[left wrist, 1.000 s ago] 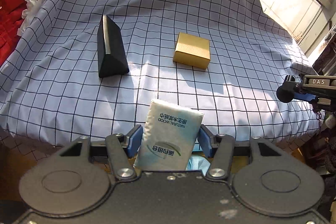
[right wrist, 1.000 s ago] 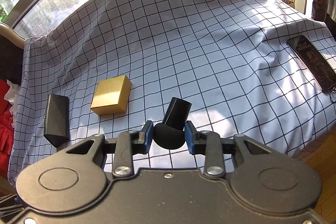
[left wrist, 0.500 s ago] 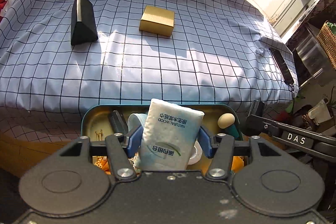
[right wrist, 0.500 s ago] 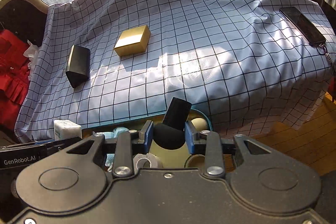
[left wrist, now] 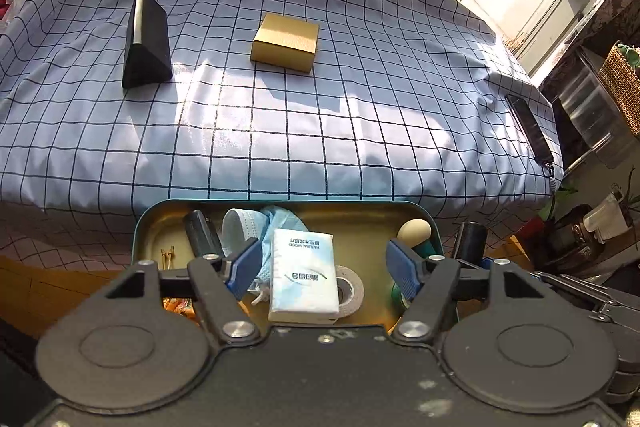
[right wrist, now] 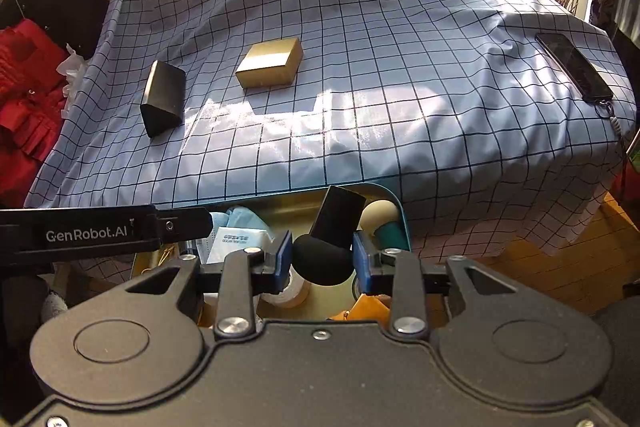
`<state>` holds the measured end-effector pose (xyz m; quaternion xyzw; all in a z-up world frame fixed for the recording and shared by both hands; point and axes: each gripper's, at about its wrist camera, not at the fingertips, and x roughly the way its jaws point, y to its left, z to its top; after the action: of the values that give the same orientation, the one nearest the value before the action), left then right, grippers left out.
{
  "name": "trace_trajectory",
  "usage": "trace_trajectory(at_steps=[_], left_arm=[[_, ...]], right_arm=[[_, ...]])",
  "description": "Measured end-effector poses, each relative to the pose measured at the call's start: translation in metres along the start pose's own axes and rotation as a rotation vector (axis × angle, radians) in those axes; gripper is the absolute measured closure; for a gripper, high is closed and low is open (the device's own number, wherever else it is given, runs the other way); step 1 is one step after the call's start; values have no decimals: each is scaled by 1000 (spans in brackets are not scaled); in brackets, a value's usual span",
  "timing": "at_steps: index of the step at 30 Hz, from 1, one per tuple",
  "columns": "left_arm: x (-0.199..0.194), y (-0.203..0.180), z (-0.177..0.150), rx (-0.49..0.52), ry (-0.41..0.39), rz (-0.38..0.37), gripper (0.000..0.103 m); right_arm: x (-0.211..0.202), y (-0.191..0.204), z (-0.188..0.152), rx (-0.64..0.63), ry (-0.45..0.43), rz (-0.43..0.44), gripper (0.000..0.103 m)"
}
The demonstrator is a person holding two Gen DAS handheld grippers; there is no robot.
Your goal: Organize soft objects
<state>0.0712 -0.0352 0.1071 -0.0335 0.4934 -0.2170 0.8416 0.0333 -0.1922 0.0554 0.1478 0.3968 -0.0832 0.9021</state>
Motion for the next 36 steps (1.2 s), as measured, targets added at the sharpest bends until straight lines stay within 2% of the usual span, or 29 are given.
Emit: trace_trajectory(at_steps=[9, 15, 22, 26, 30, 36], left_arm=[[-2, 10, -10, 0, -2, 71, 31], [-4, 12, -23, 24, -20, 161, 25], [-6, 12, -38, 26, -12, 205, 20], [-10, 8, -49, 39, -14, 243, 10], [-16, 5, -58, 51, -23, 280, 6], [-24, 8, -70, 35, -24, 298, 4]], right_arm=[[1, 6, -4, -38, 7, -8, 65], [1, 4, -11, -29, 21, -17, 65], [-1, 6, -23, -31, 37, -25, 65], [-3, 9, -32, -41, 38, -41, 65], [-4, 10, -41, -37, 46, -48, 65], [-7, 15, -56, -45, 58, -54, 65]])
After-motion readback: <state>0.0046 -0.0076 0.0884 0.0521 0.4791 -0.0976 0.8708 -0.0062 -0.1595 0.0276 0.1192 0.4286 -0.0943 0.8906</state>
